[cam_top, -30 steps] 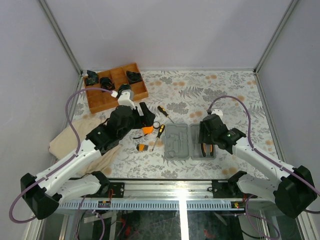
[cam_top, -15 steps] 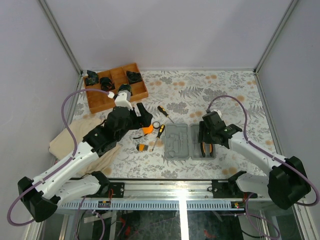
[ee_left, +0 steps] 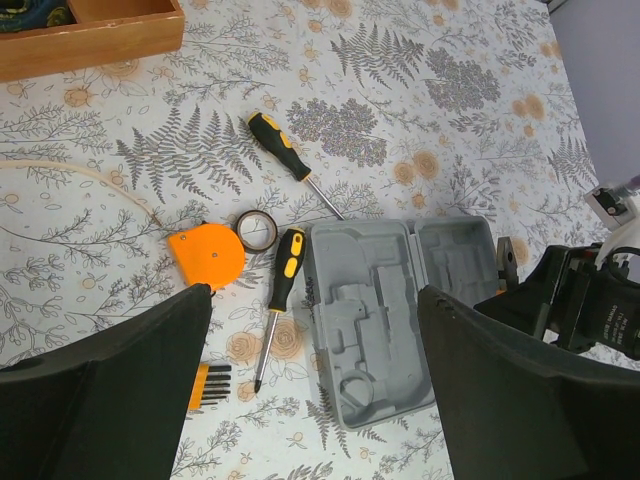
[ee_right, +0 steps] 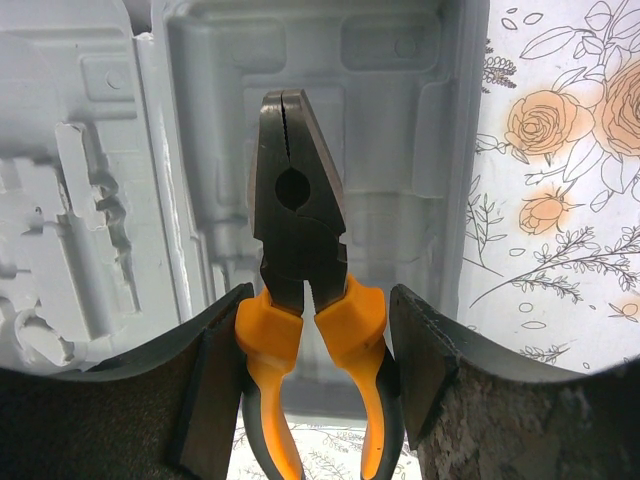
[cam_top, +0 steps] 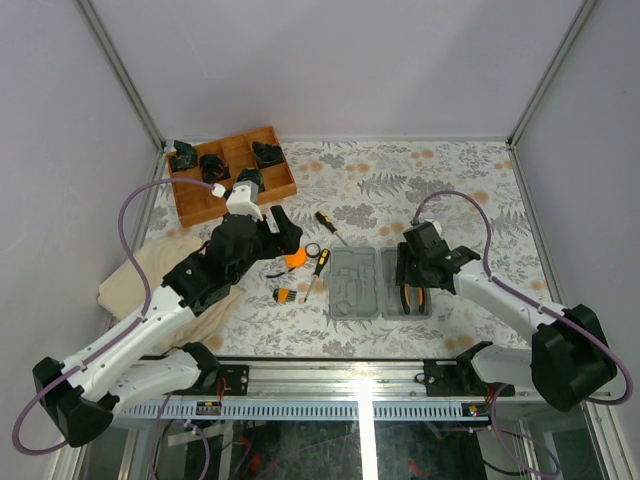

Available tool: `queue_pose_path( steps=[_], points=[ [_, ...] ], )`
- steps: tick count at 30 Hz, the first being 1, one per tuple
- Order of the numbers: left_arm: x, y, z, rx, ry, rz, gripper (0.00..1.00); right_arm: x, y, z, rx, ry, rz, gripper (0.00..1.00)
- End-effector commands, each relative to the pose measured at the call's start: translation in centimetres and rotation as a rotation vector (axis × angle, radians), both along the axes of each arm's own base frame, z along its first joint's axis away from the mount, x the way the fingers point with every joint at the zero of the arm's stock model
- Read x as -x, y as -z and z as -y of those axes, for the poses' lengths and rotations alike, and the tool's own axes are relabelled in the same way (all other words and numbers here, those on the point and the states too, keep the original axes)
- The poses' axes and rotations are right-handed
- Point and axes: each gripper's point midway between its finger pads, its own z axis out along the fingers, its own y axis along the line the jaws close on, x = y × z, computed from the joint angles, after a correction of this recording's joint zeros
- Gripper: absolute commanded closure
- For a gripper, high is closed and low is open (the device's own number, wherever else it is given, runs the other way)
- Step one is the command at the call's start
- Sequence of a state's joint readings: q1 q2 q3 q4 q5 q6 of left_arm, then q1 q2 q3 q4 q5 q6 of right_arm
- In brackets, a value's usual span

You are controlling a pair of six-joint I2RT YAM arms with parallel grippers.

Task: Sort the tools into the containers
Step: Place the pliers in the storage box.

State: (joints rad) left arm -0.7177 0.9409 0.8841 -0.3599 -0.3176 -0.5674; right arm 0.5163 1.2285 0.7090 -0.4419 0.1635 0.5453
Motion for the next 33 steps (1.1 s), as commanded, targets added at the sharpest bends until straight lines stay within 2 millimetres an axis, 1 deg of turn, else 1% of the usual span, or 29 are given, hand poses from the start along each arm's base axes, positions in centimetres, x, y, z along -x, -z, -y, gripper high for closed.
queue_pose_path(
  steps=[1, 7, 10, 17, 22, 23, 33],
  points=[
    [-0.3, -0.2, -0.6, -0.012, -0.025, 0.021, 0.17, -1.1, -0.1, 0.1, 0.001, 0.022, 0.036, 0.92],
    [-0.3, 0.0, -0.5, -0.012, -0.021, 0.015, 0.17, -1.5, 1.0, 0.6, 0.039, 0.04, 0.029, 0.9],
    [-0.4, 0.0, -0.5, -0.013, -0.021, 0.014, 0.17, -1.7, 1.5, 0.9, 0.067, 0.046, 0.03, 0.87],
    [-0.3, 0.0, -0.5, -0.012, -0.021, 0.016, 0.17, -1.7, 2.2, 1.7, 0.115, 0.053, 0.012, 0.64],
    [-0.4, 0.1, -0.3, -0.013, -0.017, 0.008, 0.17, -1.4, 2.3, 1.9, 0.119, 0.055, 0.009, 0.54],
    [-0.4, 0.1, -0.4, -0.015, -0.021, 0.005, 0.17, -1.3, 2.4, 2.0, 0.122, 0.056, 0.005, 0.51],
    [-0.5, 0.5, -0.6, -0.025, -0.03, -0.008, 0.17, -1.0, 2.1, 2.3, 0.136, 0.058, 0.003, 0.36]
  ],
)
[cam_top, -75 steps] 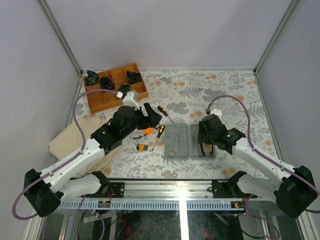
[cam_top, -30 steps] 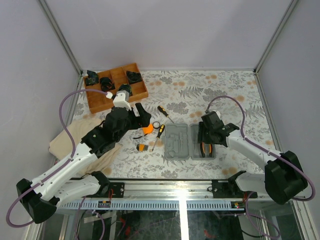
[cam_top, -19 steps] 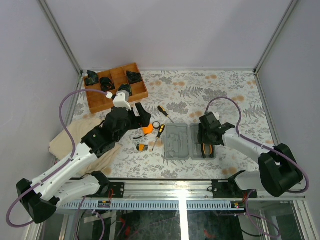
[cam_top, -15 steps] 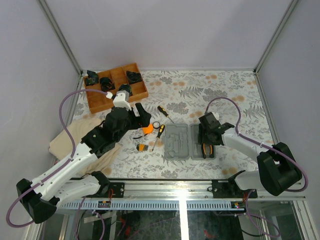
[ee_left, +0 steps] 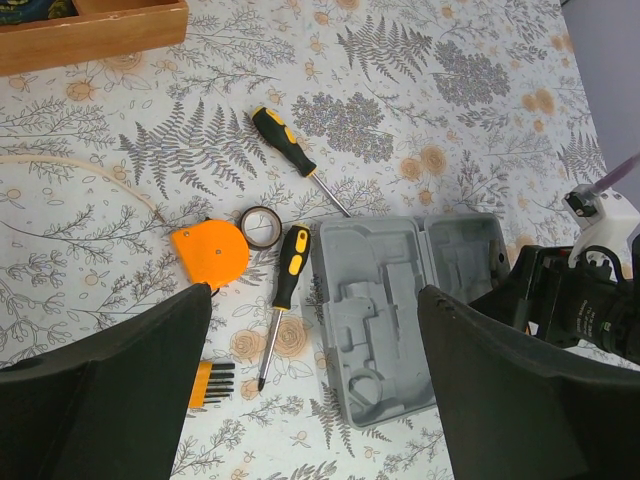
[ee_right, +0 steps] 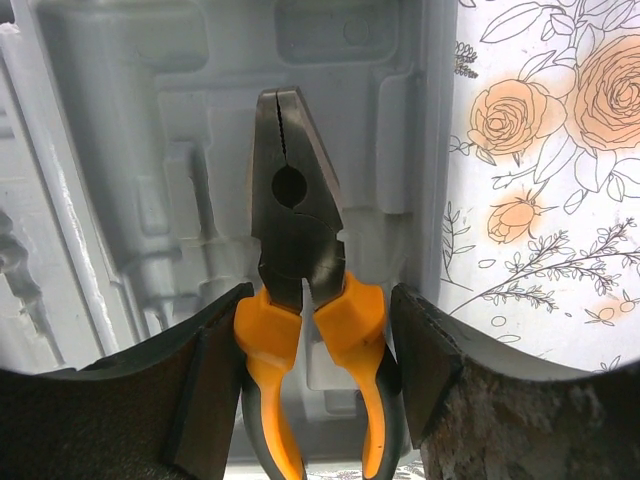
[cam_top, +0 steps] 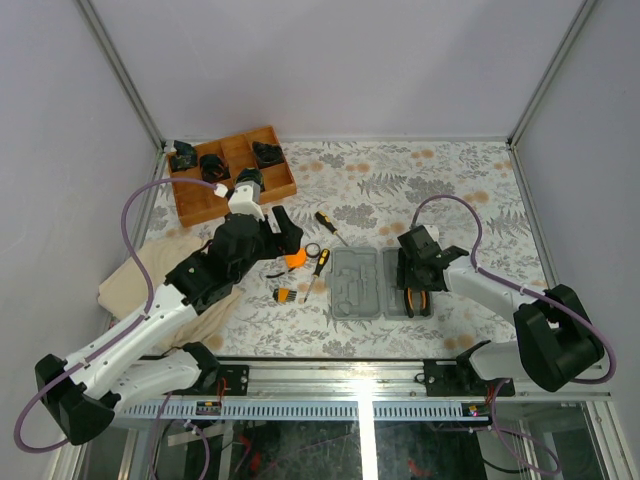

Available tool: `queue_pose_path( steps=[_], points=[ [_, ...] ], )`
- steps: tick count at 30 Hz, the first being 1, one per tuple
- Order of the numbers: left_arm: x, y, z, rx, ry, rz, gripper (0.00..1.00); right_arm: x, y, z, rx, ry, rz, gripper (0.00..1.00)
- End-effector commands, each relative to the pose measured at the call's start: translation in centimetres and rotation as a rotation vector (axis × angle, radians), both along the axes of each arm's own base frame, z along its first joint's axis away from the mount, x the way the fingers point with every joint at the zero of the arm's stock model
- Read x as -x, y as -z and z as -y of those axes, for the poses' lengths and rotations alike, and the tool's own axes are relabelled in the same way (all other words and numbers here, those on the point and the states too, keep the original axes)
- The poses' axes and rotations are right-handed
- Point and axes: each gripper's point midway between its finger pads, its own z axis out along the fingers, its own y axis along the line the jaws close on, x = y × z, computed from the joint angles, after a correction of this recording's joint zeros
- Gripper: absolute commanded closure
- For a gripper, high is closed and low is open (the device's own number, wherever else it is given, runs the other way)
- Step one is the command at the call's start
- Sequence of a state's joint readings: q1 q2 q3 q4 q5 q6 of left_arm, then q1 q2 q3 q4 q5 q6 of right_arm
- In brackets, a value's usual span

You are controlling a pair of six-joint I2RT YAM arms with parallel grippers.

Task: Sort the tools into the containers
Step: Place the pliers in the storage box.

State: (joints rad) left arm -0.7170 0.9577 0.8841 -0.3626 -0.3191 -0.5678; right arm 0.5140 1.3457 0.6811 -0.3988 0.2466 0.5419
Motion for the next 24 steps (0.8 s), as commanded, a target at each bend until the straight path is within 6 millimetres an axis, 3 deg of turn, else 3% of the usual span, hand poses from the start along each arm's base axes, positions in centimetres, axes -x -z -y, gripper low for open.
queue_pose_path(
  steps=[1, 8, 14, 24],
  points=[
    [-0.3, -0.1, -0.7, -0.012, -0.028, 0.007, 0.17, -1.0, -1.2, 0.5, 0.018, 0.016, 0.057, 0.35],
    [-0.4, 0.0, -0.7, -0.016, -0.028, 0.007, 0.17, -1.3, -2.7, 0.4, 0.011, 0.009, 0.08, 0.27],
    [-0.4, 0.0, -0.6, -0.017, -0.028, 0.006, 0.17, -1.2, -3.8, 0.8, 0.019, 0.007, 0.109, 0.33],
    [-0.4, 0.1, -0.7, -0.018, -0.029, 0.004, 0.17, -1.5, -2.6, -0.1, 0.015, -0.063, 0.07, 0.35]
  ],
)
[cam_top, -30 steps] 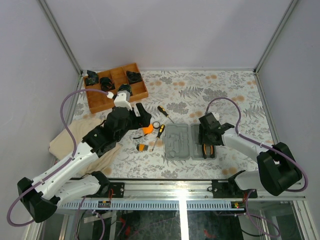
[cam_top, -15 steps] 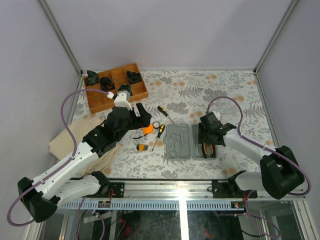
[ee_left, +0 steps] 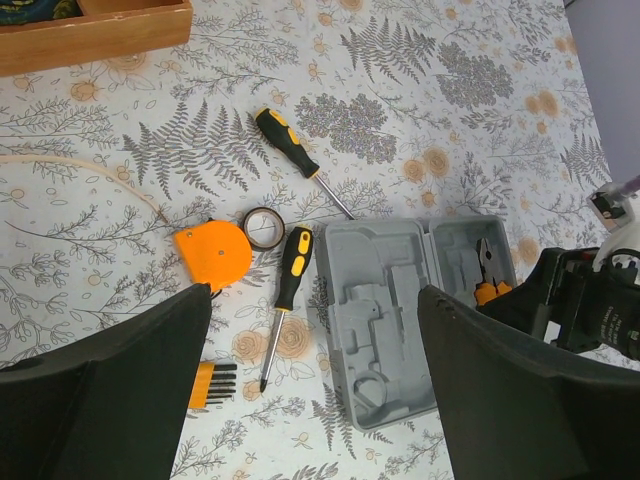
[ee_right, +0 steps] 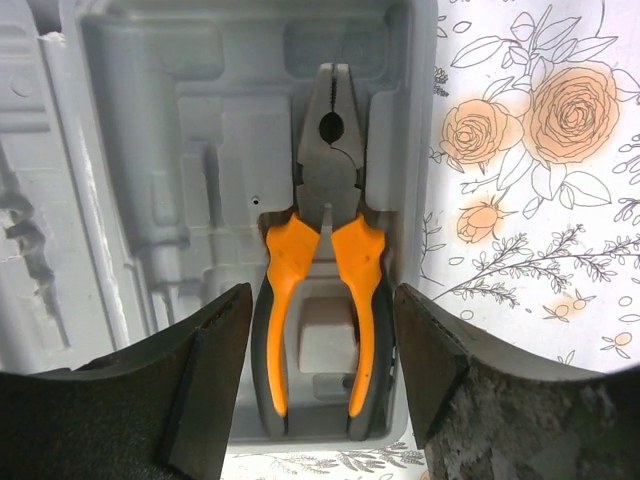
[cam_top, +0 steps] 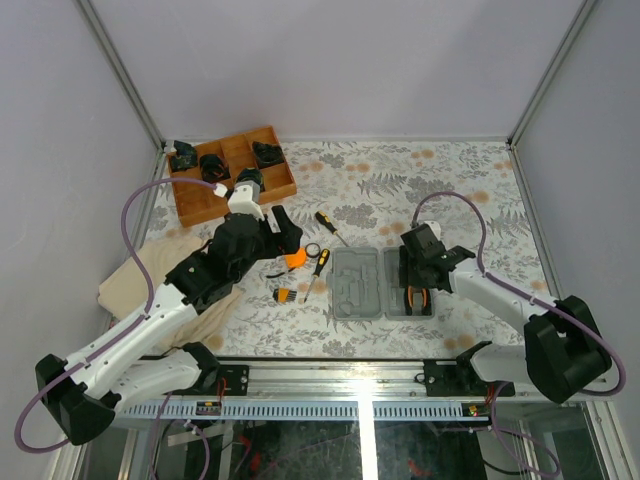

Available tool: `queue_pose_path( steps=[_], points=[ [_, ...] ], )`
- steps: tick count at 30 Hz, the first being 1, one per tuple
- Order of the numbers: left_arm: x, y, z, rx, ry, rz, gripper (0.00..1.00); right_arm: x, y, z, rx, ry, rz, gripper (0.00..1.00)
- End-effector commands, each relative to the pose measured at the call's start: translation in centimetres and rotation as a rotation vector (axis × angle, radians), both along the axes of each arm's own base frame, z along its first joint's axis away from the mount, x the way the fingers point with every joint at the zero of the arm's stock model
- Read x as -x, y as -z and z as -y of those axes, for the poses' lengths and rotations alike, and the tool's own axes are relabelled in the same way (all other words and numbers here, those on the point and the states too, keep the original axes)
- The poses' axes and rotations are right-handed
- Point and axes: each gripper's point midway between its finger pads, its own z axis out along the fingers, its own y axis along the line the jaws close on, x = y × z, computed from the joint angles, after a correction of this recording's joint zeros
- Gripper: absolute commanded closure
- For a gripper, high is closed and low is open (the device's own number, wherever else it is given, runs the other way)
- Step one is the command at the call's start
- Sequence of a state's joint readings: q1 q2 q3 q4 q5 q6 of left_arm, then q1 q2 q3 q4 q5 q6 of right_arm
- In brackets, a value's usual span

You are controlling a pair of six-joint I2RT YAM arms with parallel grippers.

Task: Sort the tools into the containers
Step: Place the pliers in the storage box.

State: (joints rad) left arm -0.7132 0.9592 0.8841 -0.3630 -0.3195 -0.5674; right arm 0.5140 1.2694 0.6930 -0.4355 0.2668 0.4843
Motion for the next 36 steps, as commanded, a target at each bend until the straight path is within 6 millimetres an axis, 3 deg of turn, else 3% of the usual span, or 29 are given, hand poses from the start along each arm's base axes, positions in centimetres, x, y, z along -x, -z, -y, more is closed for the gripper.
queue_pose_path(
  steps=[1, 9, 15, 20, 28, 36],
  points=[
    [-0.3, 0.1, -0.6, -0.018, -0.025, 0.005, 0.17, -1.3, -0.4, -0.5, 0.005, -0.02, 0.011, 0.37],
    [-0.3, 0.2, -0.7, -0.025, -0.028, 0.003, 0.17, -1.1, 0.2, 0.6, 0.059, 0.015, 0.001, 0.54],
    [-0.4, 0.3, -0.6, -0.024, -0.027, -0.005, 0.17, -1.2, -1.5, 0.3, 0.022, 0.006, 0.044, 0.52],
    [-0.4, 0.3, -0.5, -0.022, -0.025, -0.005, 0.17, 0.0, -2.2, 1.6, 0.053, 0.053, 0.03, 0.57],
    [-0.3, 0.3, -0.4, -0.021, -0.015, -0.008, 0.17, 2.8, -0.8, 1.9, 0.026, 0.092, -0.06, 0.73],
    [-0.4, 0.6, -0.1, -0.019, -0.011, -0.02, 0.17, 3.4, 0.8, 2.2, 0.062, 0.104, -0.129, 0.82]
  ],
)
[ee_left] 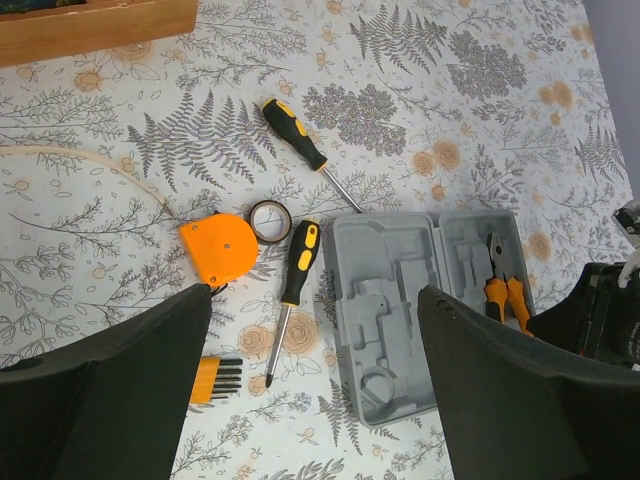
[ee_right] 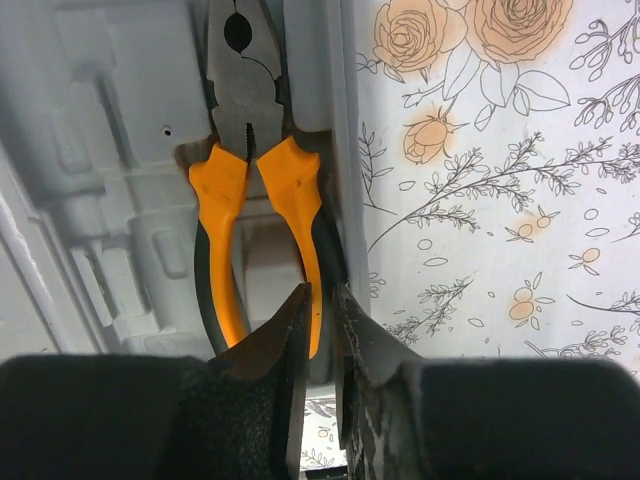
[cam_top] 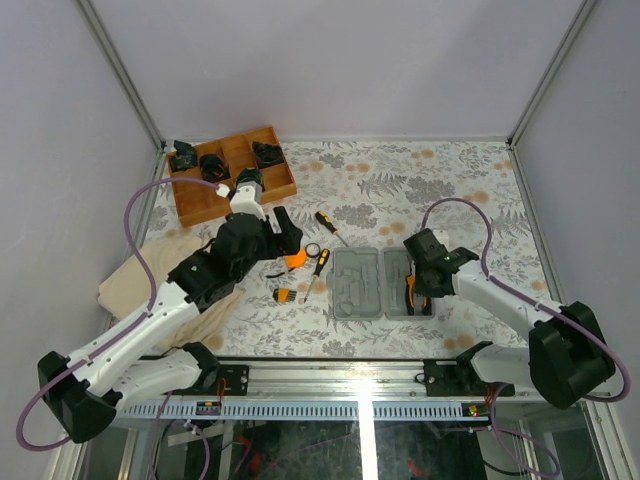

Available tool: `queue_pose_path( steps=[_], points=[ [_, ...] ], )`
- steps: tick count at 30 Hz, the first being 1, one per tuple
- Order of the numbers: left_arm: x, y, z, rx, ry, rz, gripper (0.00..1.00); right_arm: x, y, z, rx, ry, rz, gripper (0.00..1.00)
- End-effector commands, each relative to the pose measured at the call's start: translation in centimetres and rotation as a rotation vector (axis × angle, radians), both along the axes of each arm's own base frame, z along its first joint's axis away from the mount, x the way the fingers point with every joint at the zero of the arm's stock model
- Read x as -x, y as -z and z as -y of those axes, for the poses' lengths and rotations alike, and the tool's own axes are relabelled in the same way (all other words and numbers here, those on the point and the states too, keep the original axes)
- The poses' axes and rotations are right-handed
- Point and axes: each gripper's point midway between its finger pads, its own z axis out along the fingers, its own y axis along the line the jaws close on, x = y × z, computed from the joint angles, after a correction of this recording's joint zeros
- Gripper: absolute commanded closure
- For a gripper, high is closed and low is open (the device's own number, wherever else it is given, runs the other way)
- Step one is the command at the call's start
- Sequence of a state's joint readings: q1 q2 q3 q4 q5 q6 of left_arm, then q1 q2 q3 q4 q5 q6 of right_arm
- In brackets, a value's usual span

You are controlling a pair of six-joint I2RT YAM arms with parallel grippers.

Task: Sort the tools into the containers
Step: Place the pliers in the storage box.

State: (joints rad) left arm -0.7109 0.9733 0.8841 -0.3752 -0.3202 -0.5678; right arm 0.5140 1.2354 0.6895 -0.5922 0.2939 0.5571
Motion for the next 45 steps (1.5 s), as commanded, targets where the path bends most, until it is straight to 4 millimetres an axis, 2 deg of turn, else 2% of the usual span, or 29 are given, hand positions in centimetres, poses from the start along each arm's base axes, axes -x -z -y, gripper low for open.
queue_pose_path(
  steps=[1, 8, 13, 28, 36, 45],
  points=[
    [-0.3, 0.0, 0.0, -0.002, -0.005, -0.004, 0.17, 0.4, 0.6, 0.3, 0.016, 0.031, -0.039, 0.83],
    [-0.2, -0.1, 0.1, 0.003, 0.004, -0.008, 0.17, 1.2, 1.8, 0.5, 0.048, 0.043, -0.118, 0.95],
    [0.1, 0.1, 0.3, 0.014, 0.019, -0.015, 0.17, 2.2, 2.7, 0.5, 0.046, 0.065, -0.181, 0.99],
    [0.1, 0.1, 0.6, 0.018, 0.037, -0.021, 0.17, 5.7, 5.6, 0.5, 0.07, 0.123, -0.34, 0.99],
    [0.5, 0.7, 1.0, 0.023, 0.058, -0.041, 0.17, 6.0, 5.4, 0.1, 0.104, 0.126, -0.339, 0.99],
    [0.3, 1.2, 0.7, 0.013, 0.036, -0.06, 0.17, 5.6, 5.7, -1.3, 0.097, 0.088, -0.333, 0.98]
  ],
)
